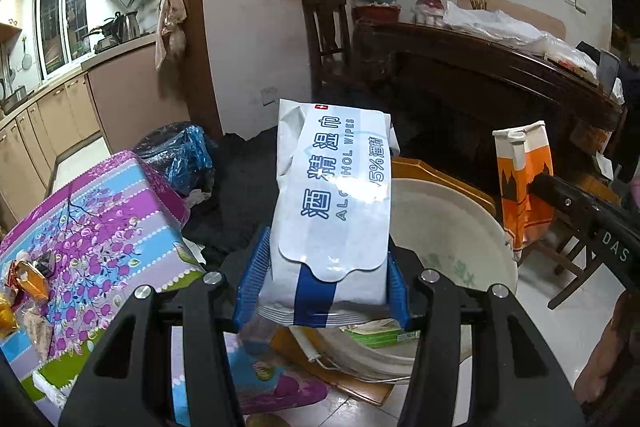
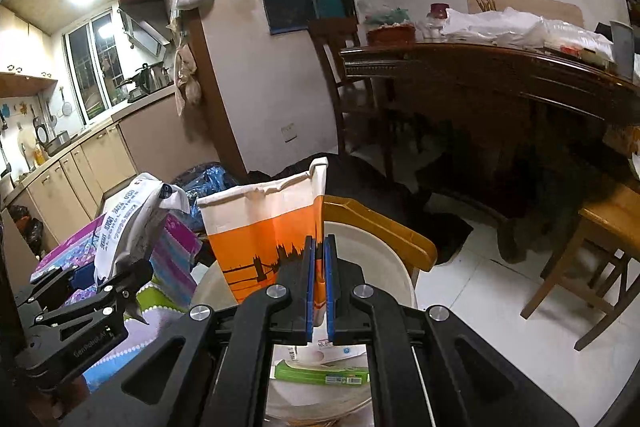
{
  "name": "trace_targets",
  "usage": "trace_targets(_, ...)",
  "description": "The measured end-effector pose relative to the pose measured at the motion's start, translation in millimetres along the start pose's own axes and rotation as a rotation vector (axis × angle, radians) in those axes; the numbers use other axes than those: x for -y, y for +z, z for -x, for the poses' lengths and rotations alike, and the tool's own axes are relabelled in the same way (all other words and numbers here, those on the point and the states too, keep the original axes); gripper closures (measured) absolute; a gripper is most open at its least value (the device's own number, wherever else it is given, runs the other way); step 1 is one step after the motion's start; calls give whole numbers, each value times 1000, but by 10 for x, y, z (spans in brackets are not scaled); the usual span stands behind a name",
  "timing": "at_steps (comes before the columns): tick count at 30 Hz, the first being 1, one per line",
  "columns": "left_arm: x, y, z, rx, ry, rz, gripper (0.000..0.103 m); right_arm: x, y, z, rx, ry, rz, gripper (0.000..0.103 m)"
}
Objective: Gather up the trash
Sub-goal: 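Carry the wipes pack and orange carton over the white basin with both tools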
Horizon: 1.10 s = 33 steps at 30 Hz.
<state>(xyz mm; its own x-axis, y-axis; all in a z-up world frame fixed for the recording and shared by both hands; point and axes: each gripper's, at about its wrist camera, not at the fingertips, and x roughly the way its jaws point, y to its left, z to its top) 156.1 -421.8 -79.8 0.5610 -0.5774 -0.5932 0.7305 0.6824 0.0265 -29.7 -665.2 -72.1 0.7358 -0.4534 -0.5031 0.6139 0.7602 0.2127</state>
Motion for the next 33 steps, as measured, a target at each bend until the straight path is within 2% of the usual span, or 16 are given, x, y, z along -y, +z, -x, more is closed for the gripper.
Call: trace_targets(33, 190, -62, -139, -33, -26, -14, 53, -169, -186, -81, -21, -4, -7, 98)
